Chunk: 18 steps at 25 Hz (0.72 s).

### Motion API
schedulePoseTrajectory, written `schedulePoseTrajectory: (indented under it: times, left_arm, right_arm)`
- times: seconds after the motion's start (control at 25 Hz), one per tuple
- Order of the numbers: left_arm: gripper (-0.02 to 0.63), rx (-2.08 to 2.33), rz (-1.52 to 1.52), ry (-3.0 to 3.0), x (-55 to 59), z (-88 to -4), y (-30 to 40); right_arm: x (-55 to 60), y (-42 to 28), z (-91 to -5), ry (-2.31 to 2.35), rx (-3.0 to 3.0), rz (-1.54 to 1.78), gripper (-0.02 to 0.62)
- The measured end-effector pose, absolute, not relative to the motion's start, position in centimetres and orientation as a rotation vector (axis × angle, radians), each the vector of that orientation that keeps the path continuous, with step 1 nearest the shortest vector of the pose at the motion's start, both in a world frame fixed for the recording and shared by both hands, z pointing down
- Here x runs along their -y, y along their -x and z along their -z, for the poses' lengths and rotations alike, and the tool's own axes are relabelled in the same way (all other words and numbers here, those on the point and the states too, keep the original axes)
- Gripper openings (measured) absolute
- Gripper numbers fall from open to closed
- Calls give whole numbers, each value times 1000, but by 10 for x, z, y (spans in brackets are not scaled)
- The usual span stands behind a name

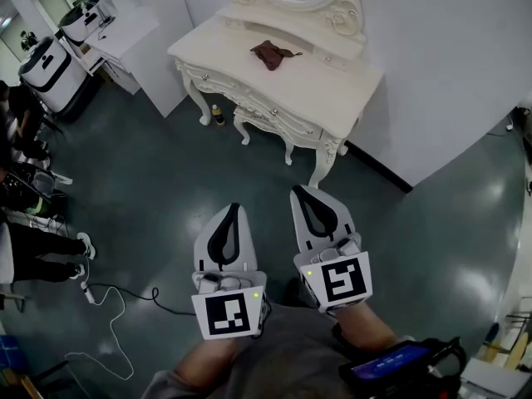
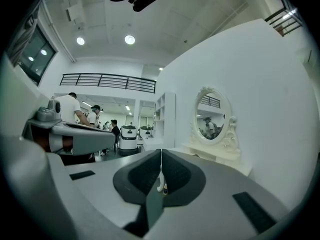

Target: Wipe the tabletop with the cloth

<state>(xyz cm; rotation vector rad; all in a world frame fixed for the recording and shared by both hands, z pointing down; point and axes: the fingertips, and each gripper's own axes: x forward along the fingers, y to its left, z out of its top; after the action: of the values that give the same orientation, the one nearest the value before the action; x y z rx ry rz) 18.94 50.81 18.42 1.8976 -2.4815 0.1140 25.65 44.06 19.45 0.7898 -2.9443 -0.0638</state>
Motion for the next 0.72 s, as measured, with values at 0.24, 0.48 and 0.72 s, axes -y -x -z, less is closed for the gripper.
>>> schedulePoseTrajectory:
  times: [0.24,0.48,0.72]
  left_arm:
    - [15,2483,-111,-1853,-489,-194,-135]
    - [15,2405,-110,-1892,-442,-213,-73]
    - [15,2380,-72,-1970,-389,-209,-7]
  right_arm:
    - [-414,-211,-202,-819,2934,71,15]
    - [-376,-145,-221,-839,2876,41,15]
    - [-330,-87,-218,-916,2849,85,15]
